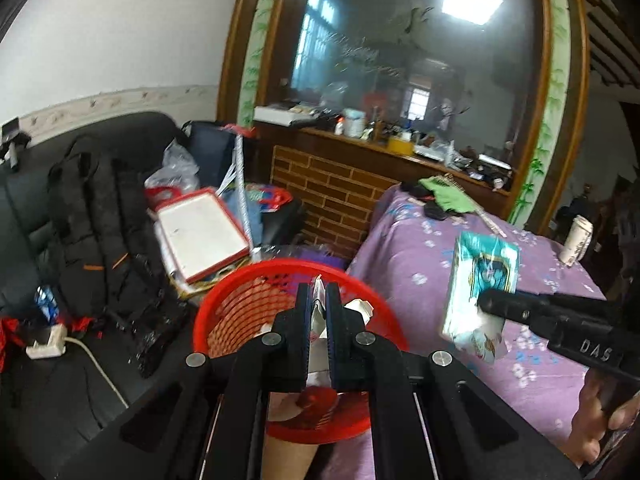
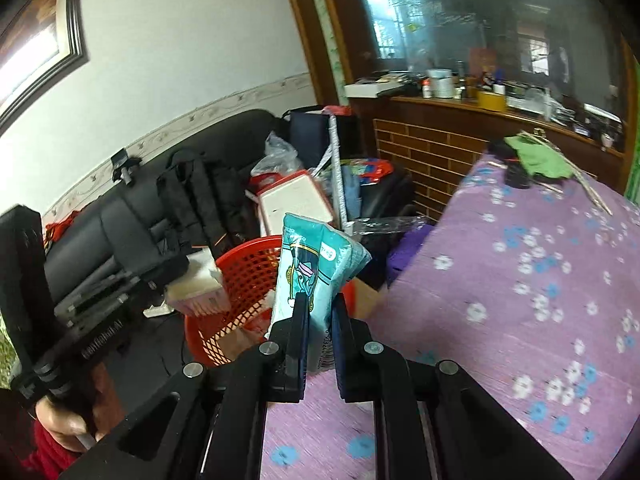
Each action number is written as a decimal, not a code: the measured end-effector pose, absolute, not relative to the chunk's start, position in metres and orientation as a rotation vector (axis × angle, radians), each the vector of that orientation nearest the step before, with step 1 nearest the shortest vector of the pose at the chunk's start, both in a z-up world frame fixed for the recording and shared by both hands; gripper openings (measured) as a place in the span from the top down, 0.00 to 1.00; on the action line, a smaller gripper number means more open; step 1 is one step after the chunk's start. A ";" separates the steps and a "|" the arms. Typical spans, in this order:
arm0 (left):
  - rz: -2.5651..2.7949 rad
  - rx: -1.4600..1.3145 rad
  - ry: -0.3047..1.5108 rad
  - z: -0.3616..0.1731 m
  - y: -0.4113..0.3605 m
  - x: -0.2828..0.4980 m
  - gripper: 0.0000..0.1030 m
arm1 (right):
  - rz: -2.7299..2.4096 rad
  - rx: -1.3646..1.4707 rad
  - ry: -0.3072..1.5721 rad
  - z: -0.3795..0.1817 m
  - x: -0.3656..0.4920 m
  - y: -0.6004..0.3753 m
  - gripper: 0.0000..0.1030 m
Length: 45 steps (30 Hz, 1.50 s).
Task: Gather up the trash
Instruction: 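Lift the medicine box and tissue pack and carry them to the red basket, then lower both items into the red basket and open both grippers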
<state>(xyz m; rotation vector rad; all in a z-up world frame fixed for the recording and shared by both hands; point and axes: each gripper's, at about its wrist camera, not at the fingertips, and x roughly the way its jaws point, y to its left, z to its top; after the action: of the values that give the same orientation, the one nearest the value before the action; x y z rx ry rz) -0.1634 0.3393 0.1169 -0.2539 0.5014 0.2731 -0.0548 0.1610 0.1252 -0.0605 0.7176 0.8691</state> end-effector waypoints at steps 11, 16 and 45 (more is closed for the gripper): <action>0.282 -0.267 0.531 0.094 0.357 -0.154 0.94 | 0.872 -0.115 0.743 0.108 -0.042 0.202 0.88; 0.279 -0.259 0.535 0.089 0.357 -0.151 0.94 | 0.869 -0.124 0.761 0.103 -0.036 0.210 0.88; 0.526 -0.115 0.320 0.128 0.267 -0.236 0.00 | 0.586 -0.180 0.386 0.153 -0.141 0.092 0.03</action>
<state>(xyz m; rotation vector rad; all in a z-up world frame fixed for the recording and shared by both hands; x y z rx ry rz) -0.2356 0.2665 0.1283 -0.1149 0.3198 0.5261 -0.1414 0.0917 0.1525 -0.1802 0.3856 0.5865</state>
